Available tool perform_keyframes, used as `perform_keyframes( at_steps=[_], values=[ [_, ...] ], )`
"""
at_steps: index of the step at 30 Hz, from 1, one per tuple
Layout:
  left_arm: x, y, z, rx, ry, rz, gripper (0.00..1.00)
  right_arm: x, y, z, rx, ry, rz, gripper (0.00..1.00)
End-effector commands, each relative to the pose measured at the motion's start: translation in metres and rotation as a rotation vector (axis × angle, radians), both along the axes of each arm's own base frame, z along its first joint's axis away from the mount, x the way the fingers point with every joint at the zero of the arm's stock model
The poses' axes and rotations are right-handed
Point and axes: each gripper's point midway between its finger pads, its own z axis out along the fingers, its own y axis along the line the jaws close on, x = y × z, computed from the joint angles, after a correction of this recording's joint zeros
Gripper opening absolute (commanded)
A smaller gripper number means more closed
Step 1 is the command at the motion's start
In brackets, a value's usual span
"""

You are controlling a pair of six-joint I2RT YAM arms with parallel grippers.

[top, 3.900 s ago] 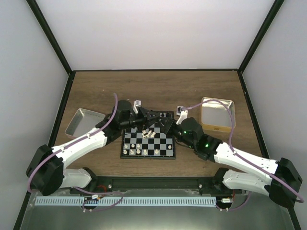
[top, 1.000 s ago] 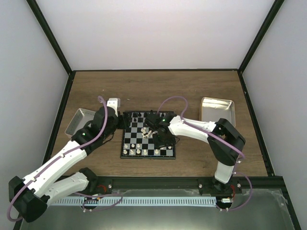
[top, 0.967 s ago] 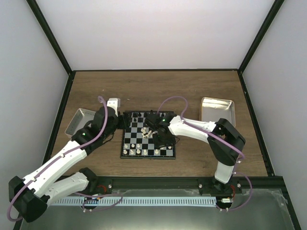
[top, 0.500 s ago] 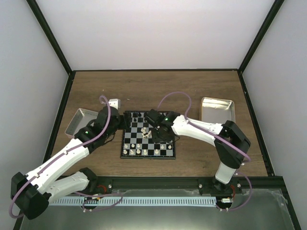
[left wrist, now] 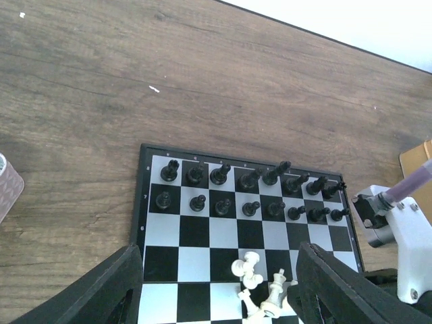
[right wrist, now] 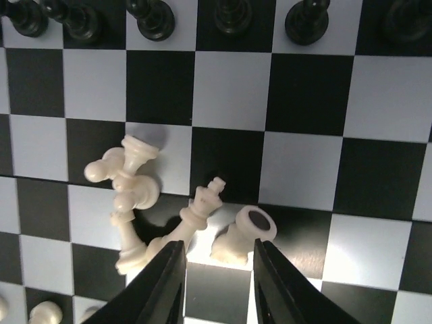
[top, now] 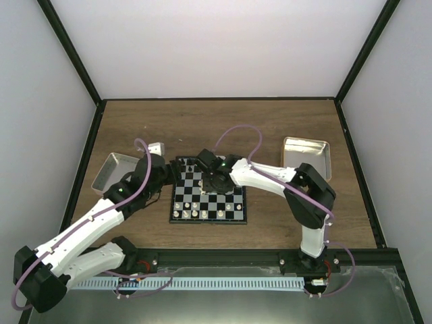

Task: Set up the chess pieces on the board
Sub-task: Pick up the chess piece from the chessboard.

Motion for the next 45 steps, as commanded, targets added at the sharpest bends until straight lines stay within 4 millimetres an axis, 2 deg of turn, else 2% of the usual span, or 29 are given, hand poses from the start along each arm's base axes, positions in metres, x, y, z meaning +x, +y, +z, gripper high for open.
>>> perform_keyframes(
  at_steps=[1,6,16,28,32,35,38,41,45],
  values=[
    [-0.002,0.002,-0.004,-0.014,0.012,0.009,0.64,0.015,0.0,0.004,-0.021,-0.05,-0.059,0.28],
    [-0.002,0.0,-0.005,-0.014,0.01,0.002,0.64,0.016,-0.001,-0.004,-0.04,-0.051,-0.049,0.26],
    [-0.002,0.002,-0.005,-0.02,0.009,0.012,0.64,0.017,-0.007,-0.02,-0.096,-0.044,-0.063,0.29],
    [-0.004,-0.001,-0.005,-0.042,0.015,-0.001,0.64,0.018,-0.01,-0.033,-0.085,-0.034,-0.069,0.24],
    [-0.006,-0.007,-0.009,-0.072,0.028,-0.023,0.64,0.018,-0.01,-0.031,-0.06,-0.039,-0.083,0.13],
    [-0.007,-0.014,-0.011,-0.095,0.037,-0.056,0.64,0.019,-0.008,-0.02,-0.006,-0.061,-0.112,0.11],
    [-0.011,-0.029,-0.011,-0.139,0.029,-0.136,0.65,0.022,-0.003,0.005,0.1,-0.102,-0.143,0.11],
    [-0.023,-0.052,-0.004,-0.231,-0.007,-0.276,0.67,0.023,0.008,0.043,0.277,-0.125,-0.153,0.09],
    [-0.031,-0.066,0.006,-0.327,-0.049,-0.358,0.67,0.021,0.019,0.101,0.495,-0.147,-0.177,0.09]
  ],
)
